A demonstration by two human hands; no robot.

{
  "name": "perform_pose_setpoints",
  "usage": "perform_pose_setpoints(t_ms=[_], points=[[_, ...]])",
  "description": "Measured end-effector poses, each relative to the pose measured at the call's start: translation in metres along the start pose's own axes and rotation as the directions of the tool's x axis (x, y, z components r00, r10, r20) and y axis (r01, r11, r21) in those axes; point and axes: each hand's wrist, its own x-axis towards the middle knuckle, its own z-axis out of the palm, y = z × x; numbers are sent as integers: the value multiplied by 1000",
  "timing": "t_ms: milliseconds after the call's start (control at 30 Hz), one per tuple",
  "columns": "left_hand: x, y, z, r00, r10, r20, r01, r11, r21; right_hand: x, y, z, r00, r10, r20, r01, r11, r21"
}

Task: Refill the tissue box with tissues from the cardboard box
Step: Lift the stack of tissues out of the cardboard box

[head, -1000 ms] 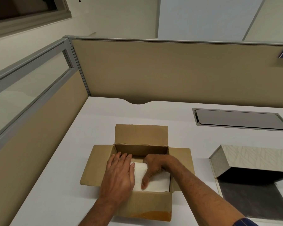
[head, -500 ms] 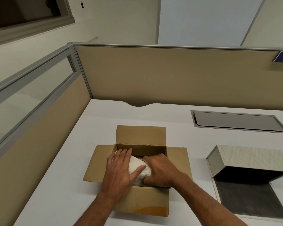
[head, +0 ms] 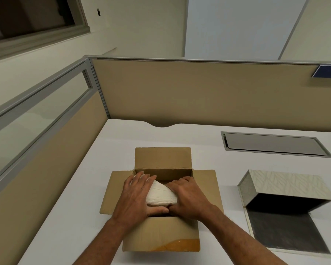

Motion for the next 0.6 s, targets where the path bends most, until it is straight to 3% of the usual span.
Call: perform_pose_setpoints(t_ms=[133,267,433,600], points=[[-2,-11,1,999,-41,16,41,999,6,0,2,2,1000,3,-28,-3,1000,-7],[-4,-13,3,996,-86,-30,79,979,-189,-1,6,6,997,2,-79,-3,1000,-11],[-4,-13,-5,983,-175,-57,132,884,-449,-5,13,8,985,40,-168,-27,996,82],[-8,-13,-12,973,-224,-53,156,810,-566,-5,15,6,979,59,-194,-28,986,162]])
